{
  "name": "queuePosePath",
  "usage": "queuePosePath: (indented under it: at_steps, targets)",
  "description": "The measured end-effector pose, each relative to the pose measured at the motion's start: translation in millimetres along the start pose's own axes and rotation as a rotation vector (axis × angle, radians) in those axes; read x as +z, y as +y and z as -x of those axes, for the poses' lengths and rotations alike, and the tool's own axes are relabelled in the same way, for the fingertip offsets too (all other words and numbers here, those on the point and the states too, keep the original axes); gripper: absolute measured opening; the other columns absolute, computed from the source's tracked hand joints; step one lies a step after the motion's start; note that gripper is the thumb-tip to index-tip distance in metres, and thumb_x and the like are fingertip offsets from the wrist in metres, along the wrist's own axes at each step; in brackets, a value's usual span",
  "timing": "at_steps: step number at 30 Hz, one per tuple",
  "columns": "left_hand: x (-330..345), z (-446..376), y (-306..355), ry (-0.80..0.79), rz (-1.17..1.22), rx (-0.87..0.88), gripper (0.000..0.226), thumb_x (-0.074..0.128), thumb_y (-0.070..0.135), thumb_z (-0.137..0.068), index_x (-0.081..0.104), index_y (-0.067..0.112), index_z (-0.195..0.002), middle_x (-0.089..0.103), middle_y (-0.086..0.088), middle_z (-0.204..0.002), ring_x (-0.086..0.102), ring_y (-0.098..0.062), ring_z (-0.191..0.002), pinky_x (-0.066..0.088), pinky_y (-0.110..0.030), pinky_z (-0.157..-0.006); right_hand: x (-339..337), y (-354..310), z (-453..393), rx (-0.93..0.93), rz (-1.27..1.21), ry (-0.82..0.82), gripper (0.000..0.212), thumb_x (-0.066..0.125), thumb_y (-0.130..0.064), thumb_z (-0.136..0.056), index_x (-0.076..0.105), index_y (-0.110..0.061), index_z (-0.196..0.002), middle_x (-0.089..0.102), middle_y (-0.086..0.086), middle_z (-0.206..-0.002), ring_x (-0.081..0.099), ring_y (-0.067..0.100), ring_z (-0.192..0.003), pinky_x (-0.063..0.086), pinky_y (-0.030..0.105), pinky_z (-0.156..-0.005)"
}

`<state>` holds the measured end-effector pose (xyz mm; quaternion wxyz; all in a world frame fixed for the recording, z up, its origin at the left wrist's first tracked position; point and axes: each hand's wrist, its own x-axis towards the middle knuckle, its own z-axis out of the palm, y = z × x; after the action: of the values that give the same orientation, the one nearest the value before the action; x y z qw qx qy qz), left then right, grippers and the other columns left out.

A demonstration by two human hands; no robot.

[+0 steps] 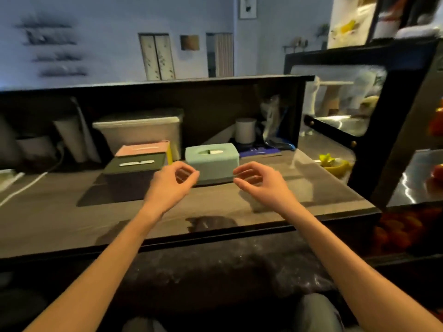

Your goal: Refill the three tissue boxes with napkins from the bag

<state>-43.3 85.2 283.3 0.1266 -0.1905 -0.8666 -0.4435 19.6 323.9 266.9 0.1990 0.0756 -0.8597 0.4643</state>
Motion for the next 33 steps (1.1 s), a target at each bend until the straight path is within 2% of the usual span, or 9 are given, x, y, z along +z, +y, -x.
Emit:
queuePosePath:
  at_steps: [4,6,12,15,17,22,26,29,33]
  targets:
    - [-58,-36,-67,0.480,-0.250,0.009,0.016,0.068,0.035,-0.094,0.066,0.020,-0.089,0.066,-0.008,-0.095,0.062,-0.029,-0.091,0.048,-0.036,-0.075,38,-12,-45,-0.035,0.117,-0.013,0.027,0.076,-0.030,-0.091,0.065,-0.028,-0.116,0.065,-0.017,-0.110,0.063,-0.002,-0.098,0.052,0.013,-0.081]
    - [-80,-53,-97,0.559,-0.325,-0.075,0.026,0.065,0.039,-0.096,0.067,0.013,-0.098,0.062,-0.017,-0.105,0.055,-0.039,-0.102,0.045,-0.044,-0.084,52,-10,-60,-0.066,0.213,-0.007,0.032,0.075,-0.030,-0.092,0.062,-0.028,-0.121,0.060,-0.011,-0.123,0.056,0.003,-0.109,0.048,0.022,-0.094]
    - [-115,-99,-157,0.282,-0.169,-0.307,0.056,0.056,0.062,-0.092,0.059,0.028,-0.136,0.052,-0.014,-0.138,0.052,-0.032,-0.126,0.043,-0.042,-0.104,84,17,-102,-0.151,0.638,-0.020,0.067,0.070,-0.051,-0.090,0.043,-0.032,-0.149,0.040,0.001,-0.156,0.032,0.029,-0.146,0.021,0.052,-0.121]
    - [-115,-109,-159,0.114,-0.061,-0.303,0.059,0.048,0.061,-0.096,0.046,0.036,-0.149,0.045,-0.003,-0.148,0.053,-0.021,-0.123,0.041,-0.030,-0.102,96,26,-109,-0.152,0.725,-0.068,0.071,0.063,-0.057,-0.093,0.035,-0.036,-0.155,0.033,0.003,-0.163,0.017,0.039,-0.153,0.006,0.066,-0.121]
    - [-110,-115,-162,0.040,-0.004,-0.360,0.056,0.046,0.058,-0.099,0.042,0.037,-0.151,0.038,0.001,-0.158,0.039,-0.024,-0.141,0.031,-0.037,-0.115,102,26,-113,-0.146,0.757,-0.065,0.072,0.060,-0.057,-0.095,0.030,-0.039,-0.157,0.029,0.003,-0.165,0.013,0.041,-0.154,0.002,0.068,-0.120]
    - [-101,-121,-162,0.009,0.019,-0.353,0.048,0.045,0.053,-0.102,0.047,0.036,-0.147,0.032,0.008,-0.161,0.028,-0.018,-0.148,0.022,-0.033,-0.117,110,28,-124,-0.167,0.781,-0.045,0.068,0.058,-0.051,-0.098,0.026,-0.043,-0.158,0.030,0.002,-0.164,0.014,0.038,-0.154,0.004,0.066,-0.122]
    - [-84,-120,-155,-0.041,0.061,-0.279,0.036,0.045,0.053,-0.102,0.052,0.046,-0.136,0.036,0.023,-0.139,0.032,-0.001,-0.129,0.026,-0.024,-0.104,117,31,-128,-0.182,0.817,0.017,0.064,0.060,-0.043,-0.099,0.032,-0.042,-0.156,0.041,0.006,-0.157,0.025,0.040,-0.149,0.013,0.064,-0.121]
    - [-70,-124,-150,0.020,0.073,-0.249,0.047,0.047,0.053,-0.101,0.055,0.030,-0.141,0.044,0.017,-0.135,0.039,-0.003,-0.123,0.030,-0.023,-0.102,119,34,-131,-0.187,0.846,0.057,0.064,0.062,-0.044,-0.098,0.035,-0.041,-0.155,0.045,0.008,-0.153,0.032,0.041,-0.144,0.020,0.062,-0.119]
    - [-72,-123,-152,0.063,0.042,-0.243,0.045,0.050,0.059,-0.096,0.061,0.034,-0.132,0.058,0.004,-0.131,0.052,-0.014,-0.121,0.042,-0.029,-0.097,107,41,-140,-0.234,0.612,0.101,0.051,0.063,-0.043,-0.098,0.051,-0.033,-0.146,0.052,0.002,-0.144,0.045,0.030,-0.135,0.030,0.053,-0.116]
